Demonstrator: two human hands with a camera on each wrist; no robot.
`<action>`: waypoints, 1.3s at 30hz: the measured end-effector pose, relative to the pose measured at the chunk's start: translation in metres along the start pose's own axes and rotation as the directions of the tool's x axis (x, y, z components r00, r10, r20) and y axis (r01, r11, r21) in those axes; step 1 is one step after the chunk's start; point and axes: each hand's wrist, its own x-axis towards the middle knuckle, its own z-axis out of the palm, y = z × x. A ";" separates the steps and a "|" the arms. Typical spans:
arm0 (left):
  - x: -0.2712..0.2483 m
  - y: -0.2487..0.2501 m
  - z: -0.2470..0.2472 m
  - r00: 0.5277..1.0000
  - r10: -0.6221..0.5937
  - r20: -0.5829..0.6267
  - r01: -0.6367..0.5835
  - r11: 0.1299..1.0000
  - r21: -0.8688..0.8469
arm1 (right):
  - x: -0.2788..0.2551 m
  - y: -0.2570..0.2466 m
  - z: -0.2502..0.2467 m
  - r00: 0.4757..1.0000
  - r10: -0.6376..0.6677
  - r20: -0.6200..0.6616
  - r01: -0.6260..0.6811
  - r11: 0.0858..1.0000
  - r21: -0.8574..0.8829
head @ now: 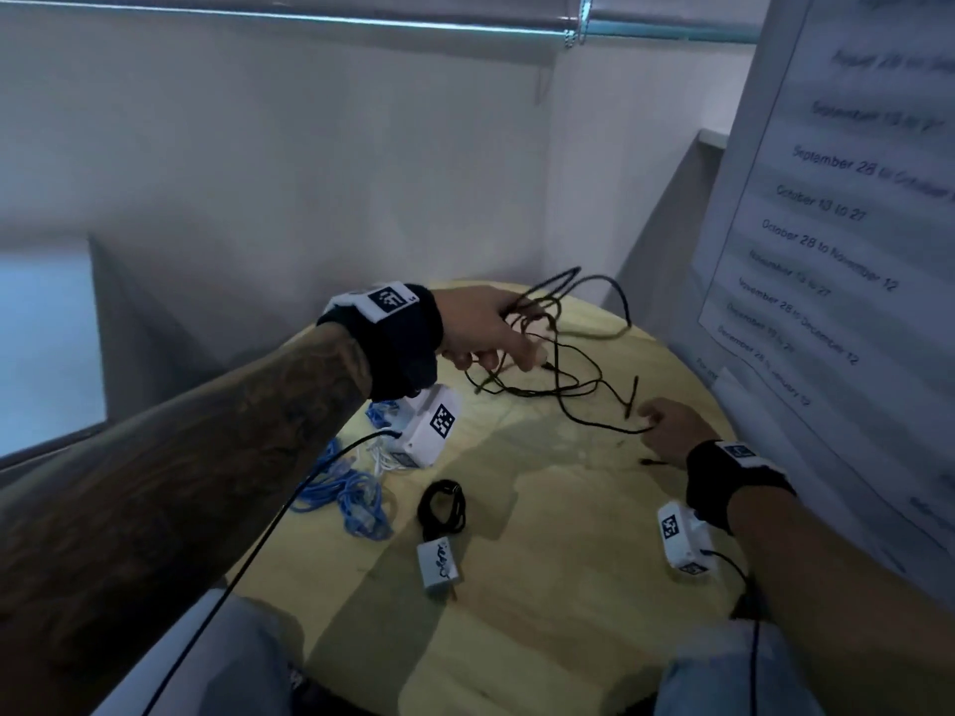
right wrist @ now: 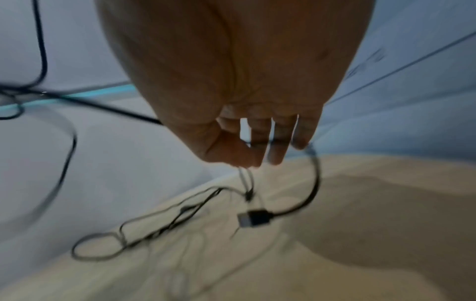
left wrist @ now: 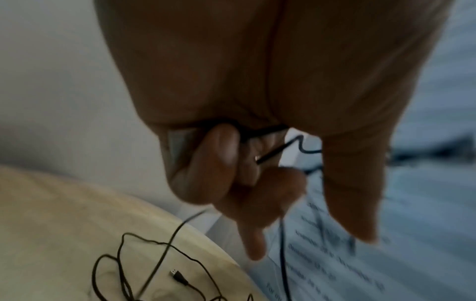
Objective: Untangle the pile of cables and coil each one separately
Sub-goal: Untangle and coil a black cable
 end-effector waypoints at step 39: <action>-0.039 -0.042 0.058 0.853 0.160 -0.497 -0.491 0.570 -0.659 | -0.174 -0.127 0.009 0.749 -0.626 -0.218 0.661 0.683 0.311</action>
